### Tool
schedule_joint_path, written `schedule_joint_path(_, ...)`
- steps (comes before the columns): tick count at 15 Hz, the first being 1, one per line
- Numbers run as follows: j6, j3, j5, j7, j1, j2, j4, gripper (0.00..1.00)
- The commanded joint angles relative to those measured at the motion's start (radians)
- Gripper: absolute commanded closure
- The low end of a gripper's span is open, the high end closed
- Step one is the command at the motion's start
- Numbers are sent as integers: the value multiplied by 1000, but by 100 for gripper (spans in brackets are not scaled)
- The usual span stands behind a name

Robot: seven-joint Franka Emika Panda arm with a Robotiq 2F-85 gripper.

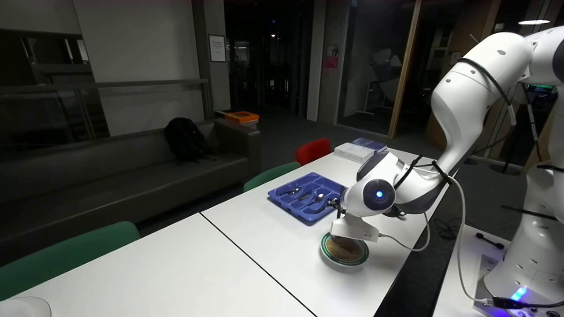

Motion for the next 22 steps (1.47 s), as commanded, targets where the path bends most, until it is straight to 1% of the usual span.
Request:
schedule_joint_path(1,-5,7,-16,-6,-2,15,8,97)
schedule_joint_path(10,-43,20,-18,-29,25,108,27,97)
schedule_joint_path(14,-55,21,-16,-46,33,128,36,97)
schedule_joint_path(17,-36,20,-13,-74,27,136,43,97)
schedule_joint_path(22,48,21,3,-143,6,150,50,97)
